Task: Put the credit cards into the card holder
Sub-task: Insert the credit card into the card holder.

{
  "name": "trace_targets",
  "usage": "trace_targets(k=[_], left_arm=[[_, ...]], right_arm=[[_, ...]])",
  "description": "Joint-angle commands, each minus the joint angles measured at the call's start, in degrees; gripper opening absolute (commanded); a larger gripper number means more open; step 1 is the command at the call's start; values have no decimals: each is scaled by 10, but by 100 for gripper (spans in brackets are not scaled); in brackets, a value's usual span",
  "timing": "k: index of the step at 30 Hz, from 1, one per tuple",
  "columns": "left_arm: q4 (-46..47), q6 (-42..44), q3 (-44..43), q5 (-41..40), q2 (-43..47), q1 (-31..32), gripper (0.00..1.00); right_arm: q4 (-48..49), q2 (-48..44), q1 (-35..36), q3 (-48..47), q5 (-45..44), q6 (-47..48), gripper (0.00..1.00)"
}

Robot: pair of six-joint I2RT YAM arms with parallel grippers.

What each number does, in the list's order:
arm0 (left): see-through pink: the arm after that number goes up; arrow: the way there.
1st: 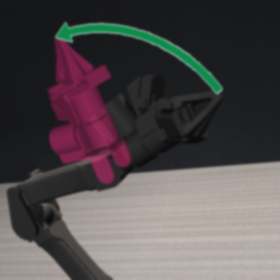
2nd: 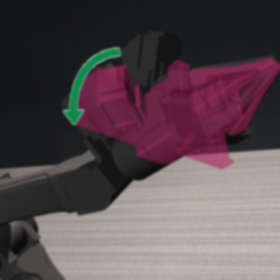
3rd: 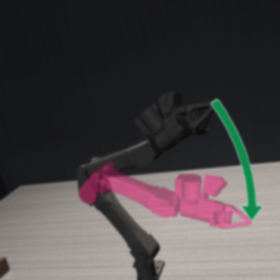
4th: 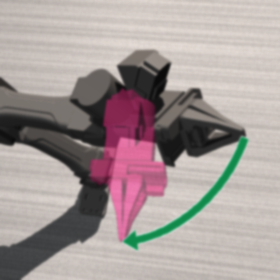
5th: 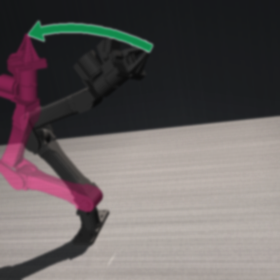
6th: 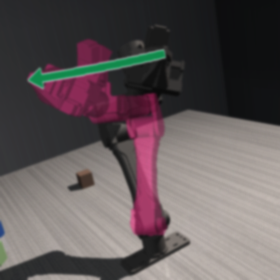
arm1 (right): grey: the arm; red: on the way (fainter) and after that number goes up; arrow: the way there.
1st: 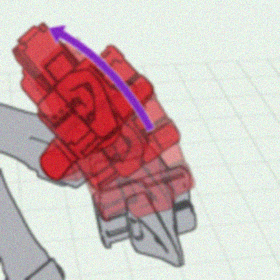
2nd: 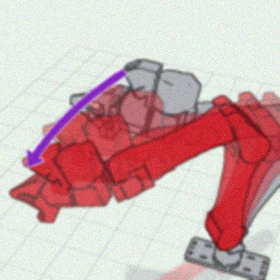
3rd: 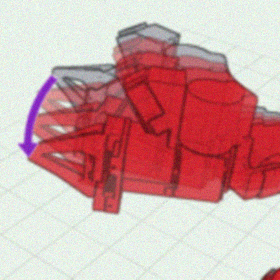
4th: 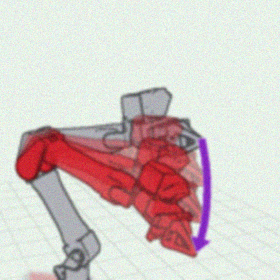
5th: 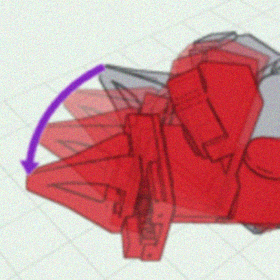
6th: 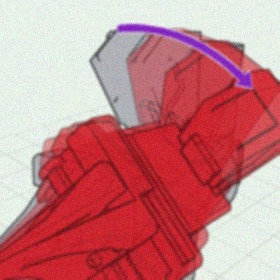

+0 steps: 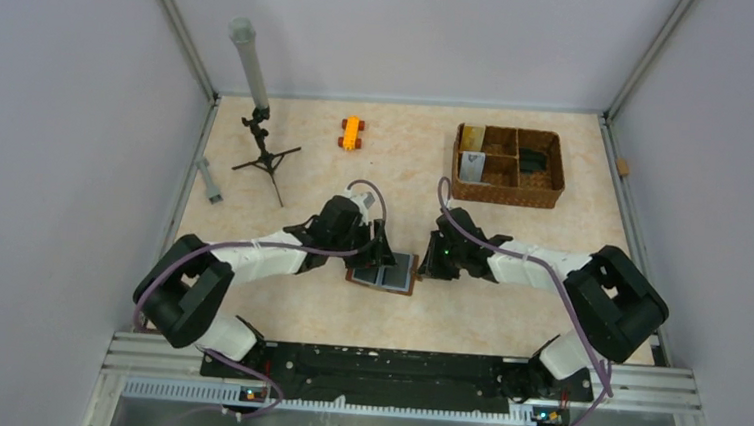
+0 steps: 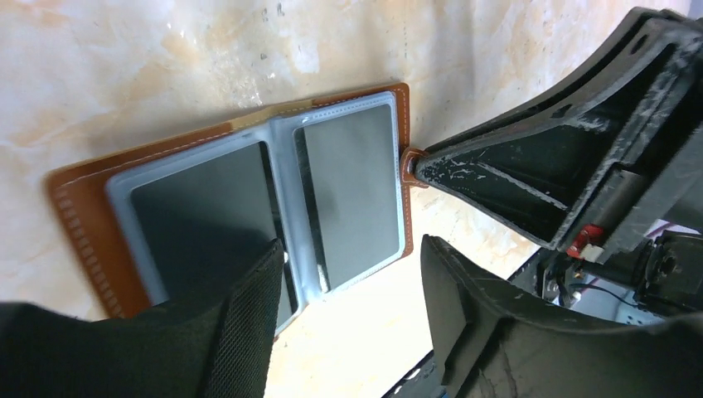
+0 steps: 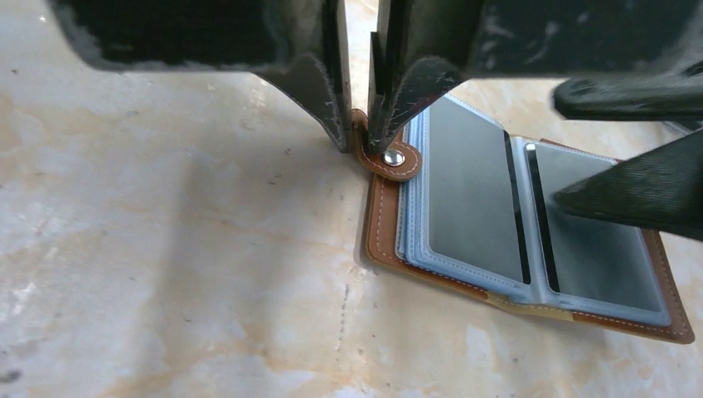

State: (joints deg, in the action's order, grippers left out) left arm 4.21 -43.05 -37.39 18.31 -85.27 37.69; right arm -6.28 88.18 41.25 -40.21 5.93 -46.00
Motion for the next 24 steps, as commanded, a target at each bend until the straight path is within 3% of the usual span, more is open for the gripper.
trace_targets(k=[1,4,7,17,24], left_arm=[[-85,56,-35,-49,77,1,68],[-140,71,-38,-103,113,-1,77],[-164,88,-29,-131,123,-14,80],[-151,70,12,-128,106,-39,76],[-123,63,25,-109,79,-44,58]], right_arm=[[-69,-36,7,-19,-50,20,24],[-71,-74,7,-23,-48,28,44],[-69,-105,11,-28,-44,39,51],[33,-82,22,-4,51,13,30],[74,-27,30,1,68,-4,24]])
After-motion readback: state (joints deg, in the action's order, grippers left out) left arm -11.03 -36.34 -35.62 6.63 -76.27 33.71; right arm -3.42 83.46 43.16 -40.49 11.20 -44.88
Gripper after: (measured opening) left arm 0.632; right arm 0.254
